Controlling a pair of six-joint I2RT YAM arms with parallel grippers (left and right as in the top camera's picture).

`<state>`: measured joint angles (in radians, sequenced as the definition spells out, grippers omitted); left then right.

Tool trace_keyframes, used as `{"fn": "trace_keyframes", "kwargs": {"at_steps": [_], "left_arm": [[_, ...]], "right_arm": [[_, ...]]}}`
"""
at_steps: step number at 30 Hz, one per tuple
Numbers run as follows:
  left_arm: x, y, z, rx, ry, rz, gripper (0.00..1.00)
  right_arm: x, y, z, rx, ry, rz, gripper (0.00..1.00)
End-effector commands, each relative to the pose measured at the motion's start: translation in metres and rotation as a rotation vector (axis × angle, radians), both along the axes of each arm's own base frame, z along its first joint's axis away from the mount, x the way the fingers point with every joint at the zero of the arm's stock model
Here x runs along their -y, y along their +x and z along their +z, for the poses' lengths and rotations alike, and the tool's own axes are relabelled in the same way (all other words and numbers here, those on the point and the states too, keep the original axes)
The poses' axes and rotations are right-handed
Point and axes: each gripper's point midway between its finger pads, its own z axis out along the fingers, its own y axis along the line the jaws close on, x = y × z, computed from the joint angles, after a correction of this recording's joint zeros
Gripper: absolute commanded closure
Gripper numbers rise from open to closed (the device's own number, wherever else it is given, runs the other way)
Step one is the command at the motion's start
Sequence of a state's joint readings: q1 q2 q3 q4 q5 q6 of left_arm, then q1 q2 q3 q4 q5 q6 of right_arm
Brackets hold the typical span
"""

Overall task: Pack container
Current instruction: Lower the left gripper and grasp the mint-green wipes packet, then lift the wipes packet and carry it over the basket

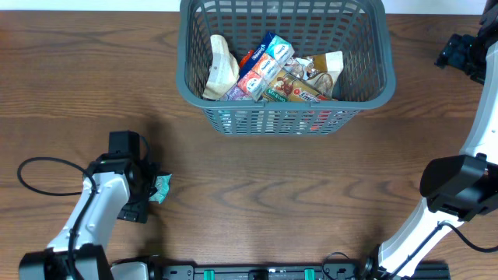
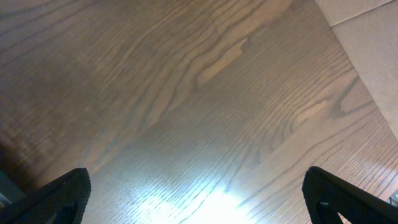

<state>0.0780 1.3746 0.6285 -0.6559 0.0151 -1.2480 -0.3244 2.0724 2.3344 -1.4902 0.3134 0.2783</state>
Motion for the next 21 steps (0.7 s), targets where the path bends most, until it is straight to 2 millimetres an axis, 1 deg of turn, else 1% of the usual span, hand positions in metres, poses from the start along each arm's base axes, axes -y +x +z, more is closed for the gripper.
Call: {"fn": "trace_keyframes", "kwargs": {"at_steps": [1,6,10,11,13,15,16,17,18,19,20,21], "left_arm": [[-0.0049,-0.0069,-0.0080,-0.046,0.024,-0.012,0.01],[-0.0045,-0.0095,-0.0157,-0.079,0.020,-0.013,0.01],[-0.0045,-0.0093,-0.0166,-0.080,0.020,-0.013,0.01],[-0.0045,-0.0093,-0.0166,-0.080,0.020,-0.014,0.06],[-0.0044,-0.0091,-0.0166,-0.080,0.019,-0.016,0.20],[-0.0044,-0.0089,-0.0166,-0.079,0.019,-0.015,0.48],[-0.0044,-0.0089,-0.0166,-0.079,0.019,-0.015,0.57],[-0.0044,-0.0089,-0.0166,-0.079,0.019,-0.014,0.70],[-0.0043,-0.0090,-0.0166,-0.079,0.019,-0.011,0.79],[-0.0043,-0.0089,-0.0166,-0.078,0.019,-0.011,0.88],[-0.0043,-0.0088,-0.0164,-0.078,0.019,-0.011,0.93],[-0.0042,-0.0088,-0.0164,-0.078,0.018,-0.011,0.94]], "right_arm": [[0.0056,-0.0012,-0.0029,-0.004,-0.005,-0.024,0.01],[0.0056,-0.0012,-0.0029,-0.004,-0.005,-0.024,0.01],[0.0056,-0.0012,-0.0029,-0.004,-0.005,-0.024,0.01],[0.0056,-0.0012,-0.0029,-0.004,-0.005,-0.024,0.01],[0.0056,-0.0012,-0.0029,-0.004,-0.005,-0.024,0.01],[0.0056,-0.0012,-0.0029,-0.004,-0.005,-0.024,0.01],[0.0056,-0.0012,-0.0029,-0.004,-0.005,-0.024,0.01],[0.0056,-0.0012,-0.0029,-0.004,-0.005,-0.024,0.01],[0.0056,-0.0012,-0.0029,-0.004,-0.005,-0.024,0.01],[0.0056,-0.0012,-0.0029,-0.004,-0.005,-0.024,0.01],[0.0056,-0.0012,-0.0029,-0.004,-0.005,-0.024,0.01],[0.0056,-0.0012,-0.0029,-0.004,-0.005,-0.024,0.01]]}}
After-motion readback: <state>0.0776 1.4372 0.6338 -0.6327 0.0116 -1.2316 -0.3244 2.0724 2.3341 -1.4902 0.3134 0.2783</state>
